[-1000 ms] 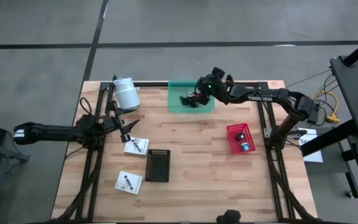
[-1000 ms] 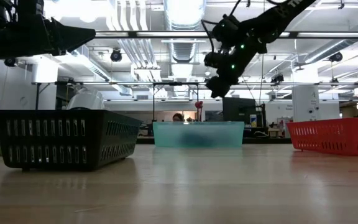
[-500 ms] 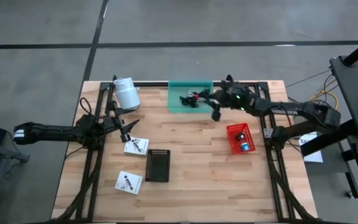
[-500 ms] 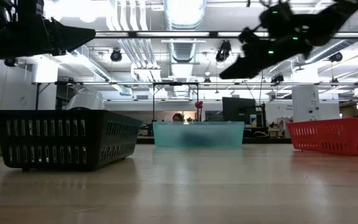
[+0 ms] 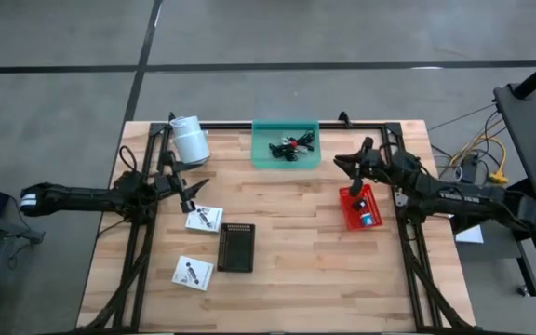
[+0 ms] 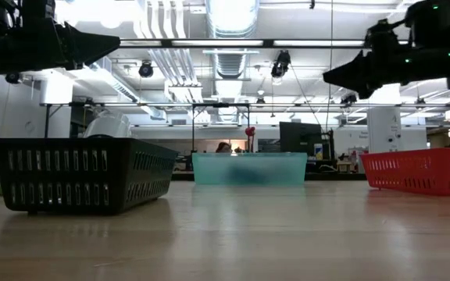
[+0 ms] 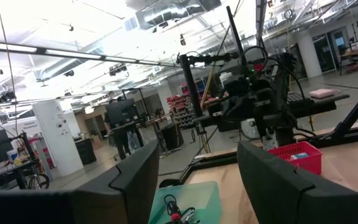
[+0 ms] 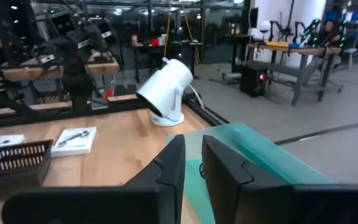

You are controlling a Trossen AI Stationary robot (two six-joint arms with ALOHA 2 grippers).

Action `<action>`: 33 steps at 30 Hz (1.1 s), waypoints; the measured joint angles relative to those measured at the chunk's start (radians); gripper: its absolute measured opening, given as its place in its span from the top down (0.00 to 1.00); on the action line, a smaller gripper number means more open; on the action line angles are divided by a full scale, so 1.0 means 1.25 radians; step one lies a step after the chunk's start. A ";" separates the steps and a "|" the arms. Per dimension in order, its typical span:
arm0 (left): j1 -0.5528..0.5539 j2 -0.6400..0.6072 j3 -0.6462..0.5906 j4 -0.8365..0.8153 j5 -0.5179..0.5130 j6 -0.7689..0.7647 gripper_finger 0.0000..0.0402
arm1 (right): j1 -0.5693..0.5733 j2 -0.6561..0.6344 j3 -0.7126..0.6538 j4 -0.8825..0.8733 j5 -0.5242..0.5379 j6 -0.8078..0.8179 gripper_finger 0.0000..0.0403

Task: Pick and place items into bin
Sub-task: Put the top card reader box into the black bin

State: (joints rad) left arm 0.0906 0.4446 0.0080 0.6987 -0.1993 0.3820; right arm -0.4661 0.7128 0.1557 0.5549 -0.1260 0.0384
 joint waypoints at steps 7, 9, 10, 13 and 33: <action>0.000 0.000 0.000 0.000 0.000 -0.008 0.50 | 0.115 -0.126 -0.050 -0.013 0.199 -0.022 0.93; 0.000 0.000 0.000 0.000 0.000 -0.015 0.50 | 0.165 -0.143 -0.056 -0.035 0.247 -0.038 0.93; 0.000 0.000 0.000 0.000 0.000 -0.026 0.50 | 0.191 -0.149 -0.059 -0.037 0.265 -0.050 0.93; 0.000 0.000 0.000 0.000 0.000 -0.029 0.50 | 0.257 -0.167 -0.071 -0.051 0.315 -0.090 0.93; 0.000 0.047 0.112 -0.239 0.007 -0.139 0.50 | 0.313 -0.297 -0.106 -0.165 0.442 -0.139 0.93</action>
State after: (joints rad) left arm 0.0902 0.5037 0.1477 0.4005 -0.1903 0.2085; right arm -0.0750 0.3412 0.0231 0.3492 0.4265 -0.1354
